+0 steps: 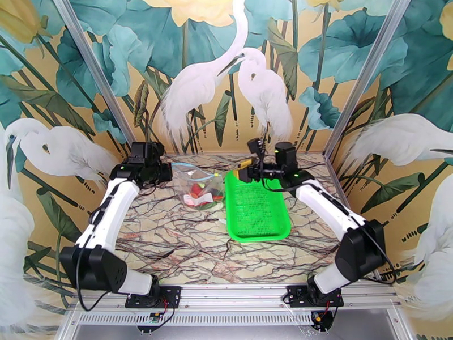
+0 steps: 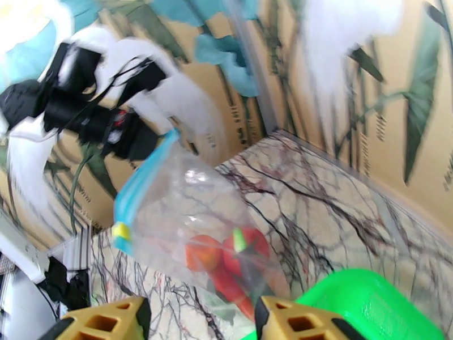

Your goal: Place the food in the zip-top bag and seal the zipper

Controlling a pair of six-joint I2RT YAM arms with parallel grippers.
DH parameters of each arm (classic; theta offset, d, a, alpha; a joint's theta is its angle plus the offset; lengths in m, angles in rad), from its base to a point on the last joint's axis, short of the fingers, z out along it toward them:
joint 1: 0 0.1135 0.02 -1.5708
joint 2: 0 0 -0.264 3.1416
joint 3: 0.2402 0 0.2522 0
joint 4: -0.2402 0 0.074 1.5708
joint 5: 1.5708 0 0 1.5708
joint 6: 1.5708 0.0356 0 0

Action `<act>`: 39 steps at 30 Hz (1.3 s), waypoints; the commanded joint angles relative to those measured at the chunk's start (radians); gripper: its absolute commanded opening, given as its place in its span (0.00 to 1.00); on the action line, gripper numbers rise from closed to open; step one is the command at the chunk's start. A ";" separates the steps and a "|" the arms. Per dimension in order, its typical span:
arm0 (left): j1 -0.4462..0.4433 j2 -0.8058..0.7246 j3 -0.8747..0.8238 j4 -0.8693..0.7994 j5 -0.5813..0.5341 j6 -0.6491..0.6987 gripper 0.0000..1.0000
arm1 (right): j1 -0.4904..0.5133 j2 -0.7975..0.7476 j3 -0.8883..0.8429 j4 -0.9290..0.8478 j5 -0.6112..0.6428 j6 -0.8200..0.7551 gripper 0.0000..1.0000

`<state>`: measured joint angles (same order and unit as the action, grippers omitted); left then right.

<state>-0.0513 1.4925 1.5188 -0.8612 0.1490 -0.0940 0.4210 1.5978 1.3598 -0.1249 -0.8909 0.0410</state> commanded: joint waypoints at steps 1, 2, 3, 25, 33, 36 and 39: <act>0.005 0.028 0.046 -0.029 0.055 -0.020 0.00 | 0.054 -0.020 0.008 -0.087 -0.015 -0.167 0.55; 0.005 0.032 0.050 -0.029 0.056 -0.020 0.00 | 0.062 -0.037 -0.021 -0.078 -0.008 -0.186 0.55; 0.005 0.034 0.053 -0.028 0.057 -0.019 0.00 | 0.067 -0.051 -0.052 -0.049 -0.006 -0.179 0.55; 0.006 0.078 0.111 -0.074 0.086 0.028 0.00 | 0.134 0.113 0.036 0.139 0.181 -0.125 0.42; 0.016 0.105 0.142 -0.087 0.092 0.037 0.00 | 0.136 0.107 0.051 0.101 0.203 -0.150 0.40; 0.023 0.111 0.152 -0.091 0.096 0.039 0.00 | 0.134 0.058 0.003 0.072 0.219 -0.187 0.43; 0.025 0.118 0.160 -0.093 0.099 0.040 0.00 | 0.135 0.044 -0.027 0.085 0.225 -0.198 0.45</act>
<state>-0.0341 1.5993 1.6459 -0.9318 0.2192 -0.0685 0.5507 1.6852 1.3521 -0.0273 -0.6830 -0.1280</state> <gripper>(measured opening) 0.052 0.448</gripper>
